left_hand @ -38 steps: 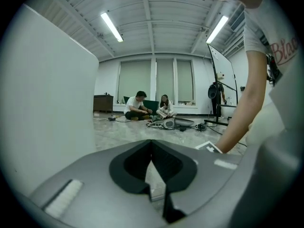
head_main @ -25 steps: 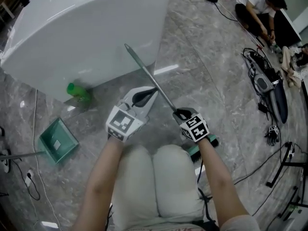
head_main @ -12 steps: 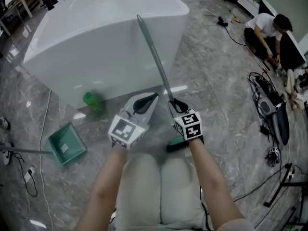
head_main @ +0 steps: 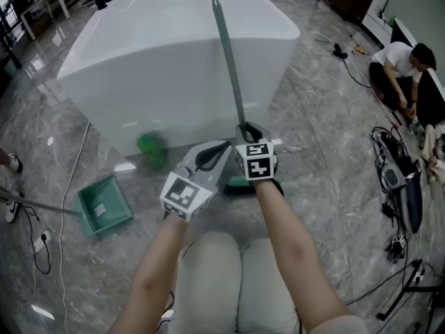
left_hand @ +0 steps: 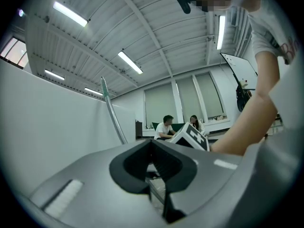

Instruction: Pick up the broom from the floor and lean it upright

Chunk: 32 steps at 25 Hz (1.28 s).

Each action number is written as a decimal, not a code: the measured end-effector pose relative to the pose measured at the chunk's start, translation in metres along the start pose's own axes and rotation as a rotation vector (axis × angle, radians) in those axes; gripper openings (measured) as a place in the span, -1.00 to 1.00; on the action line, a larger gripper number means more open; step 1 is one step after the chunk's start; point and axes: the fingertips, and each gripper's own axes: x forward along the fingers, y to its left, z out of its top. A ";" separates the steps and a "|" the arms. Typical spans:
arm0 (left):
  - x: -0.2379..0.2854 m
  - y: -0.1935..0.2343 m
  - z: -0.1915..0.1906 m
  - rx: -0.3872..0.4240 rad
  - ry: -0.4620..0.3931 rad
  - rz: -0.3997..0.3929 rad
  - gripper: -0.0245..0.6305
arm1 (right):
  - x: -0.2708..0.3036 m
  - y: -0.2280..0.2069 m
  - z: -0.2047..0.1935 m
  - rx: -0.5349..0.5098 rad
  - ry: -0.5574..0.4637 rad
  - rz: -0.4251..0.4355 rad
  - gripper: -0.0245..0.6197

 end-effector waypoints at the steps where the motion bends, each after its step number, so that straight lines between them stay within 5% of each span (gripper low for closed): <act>1: -0.001 0.001 -0.001 -0.001 0.001 0.006 -0.93 | 0.004 0.002 0.002 -0.003 0.005 0.001 -0.68; 10: -0.005 0.010 -0.003 -0.004 -0.009 0.043 -0.93 | 0.017 0.007 0.003 -0.051 0.030 0.007 -0.68; 13: -0.005 0.011 -0.006 -0.009 -0.008 0.047 -0.93 | 0.015 0.013 0.004 -0.084 0.019 0.038 -0.43; 21: 0.000 0.001 0.002 -0.052 0.055 0.034 -0.93 | -0.021 0.008 0.003 -0.057 0.042 0.066 -0.38; 29: 0.017 -0.035 0.098 -0.070 0.132 -0.044 -0.93 | -0.132 0.016 0.074 0.025 0.036 0.186 -0.91; 32: 0.020 -0.044 0.153 -0.049 0.130 -0.071 -0.93 | -0.173 0.020 0.123 0.038 -0.011 0.223 -0.91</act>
